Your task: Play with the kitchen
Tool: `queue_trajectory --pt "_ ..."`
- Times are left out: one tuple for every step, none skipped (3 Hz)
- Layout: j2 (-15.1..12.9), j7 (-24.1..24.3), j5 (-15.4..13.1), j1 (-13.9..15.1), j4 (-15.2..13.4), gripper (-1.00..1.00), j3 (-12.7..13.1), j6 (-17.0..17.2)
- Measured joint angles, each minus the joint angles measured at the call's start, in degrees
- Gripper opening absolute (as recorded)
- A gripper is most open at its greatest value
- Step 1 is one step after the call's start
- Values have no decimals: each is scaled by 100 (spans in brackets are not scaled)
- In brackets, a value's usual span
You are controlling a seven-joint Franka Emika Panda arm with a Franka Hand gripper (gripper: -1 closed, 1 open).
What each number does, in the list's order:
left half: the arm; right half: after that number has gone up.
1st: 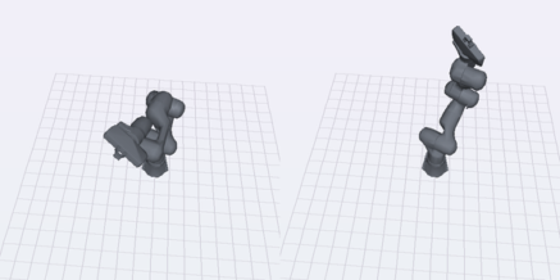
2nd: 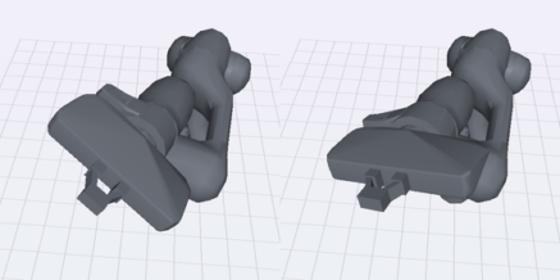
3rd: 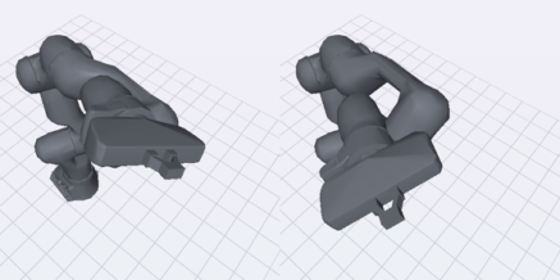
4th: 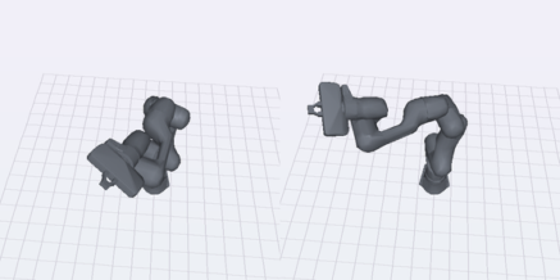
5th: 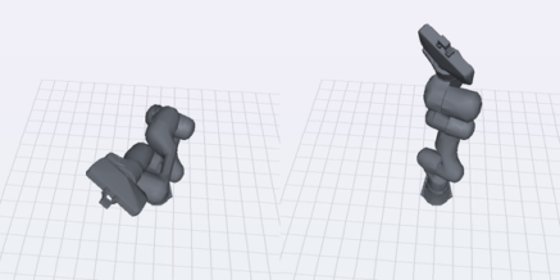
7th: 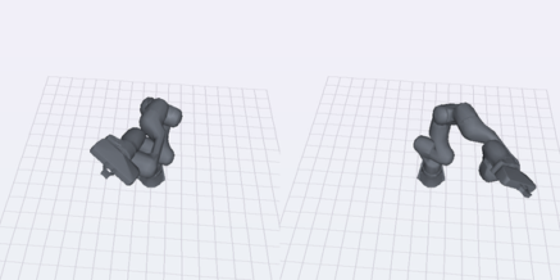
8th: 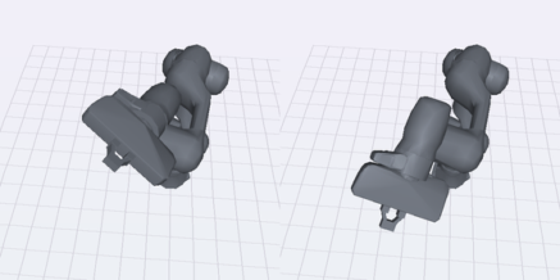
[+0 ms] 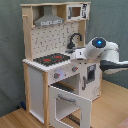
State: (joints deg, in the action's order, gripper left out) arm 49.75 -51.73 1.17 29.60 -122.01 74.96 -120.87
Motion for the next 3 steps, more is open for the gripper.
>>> queue_trajectory --pt "315 -131 -537 -74 82 100 -264 30" --pt "636 -331 -1030 -174 161 100 -541 25" --pt "975 -494 -1503 -261 174 100 -757 -28"
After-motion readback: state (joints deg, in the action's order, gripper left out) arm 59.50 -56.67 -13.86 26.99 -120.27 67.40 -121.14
